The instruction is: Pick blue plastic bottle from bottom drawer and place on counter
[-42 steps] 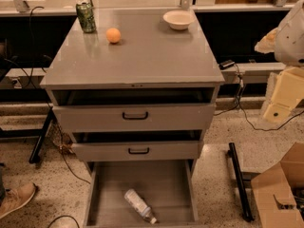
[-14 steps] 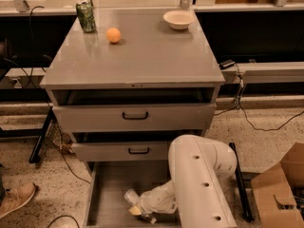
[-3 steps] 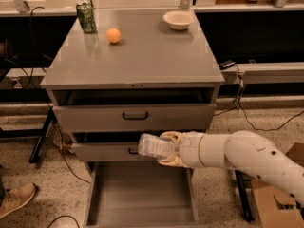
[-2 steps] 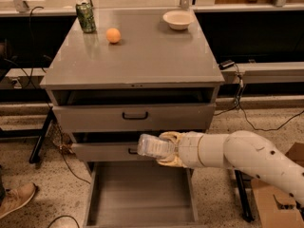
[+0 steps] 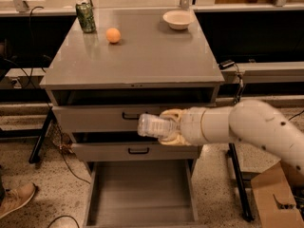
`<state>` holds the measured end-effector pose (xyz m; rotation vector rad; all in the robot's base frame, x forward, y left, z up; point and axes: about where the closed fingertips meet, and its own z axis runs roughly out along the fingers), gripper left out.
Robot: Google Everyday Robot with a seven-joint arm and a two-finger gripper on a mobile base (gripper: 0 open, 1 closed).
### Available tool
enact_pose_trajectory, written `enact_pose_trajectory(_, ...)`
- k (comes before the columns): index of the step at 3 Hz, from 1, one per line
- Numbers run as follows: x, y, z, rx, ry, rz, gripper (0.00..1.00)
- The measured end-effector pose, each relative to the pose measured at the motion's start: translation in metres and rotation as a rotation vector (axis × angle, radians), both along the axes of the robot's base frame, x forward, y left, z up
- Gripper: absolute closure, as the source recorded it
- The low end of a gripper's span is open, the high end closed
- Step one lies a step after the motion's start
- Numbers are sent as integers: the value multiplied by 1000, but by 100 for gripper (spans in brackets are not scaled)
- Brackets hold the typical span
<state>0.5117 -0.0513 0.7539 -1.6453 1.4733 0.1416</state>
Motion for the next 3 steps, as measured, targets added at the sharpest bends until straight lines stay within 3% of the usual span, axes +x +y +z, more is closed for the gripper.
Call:
enact_pose_trajectory(1, 25, 0, 67, -89, -53, 28, 100)
enact_pose_trajectory(2, 25, 0, 67, -89, -53, 28, 100)
enact_pose_trajectory(3, 42, -2, 80, -106, -72, 21, 100)
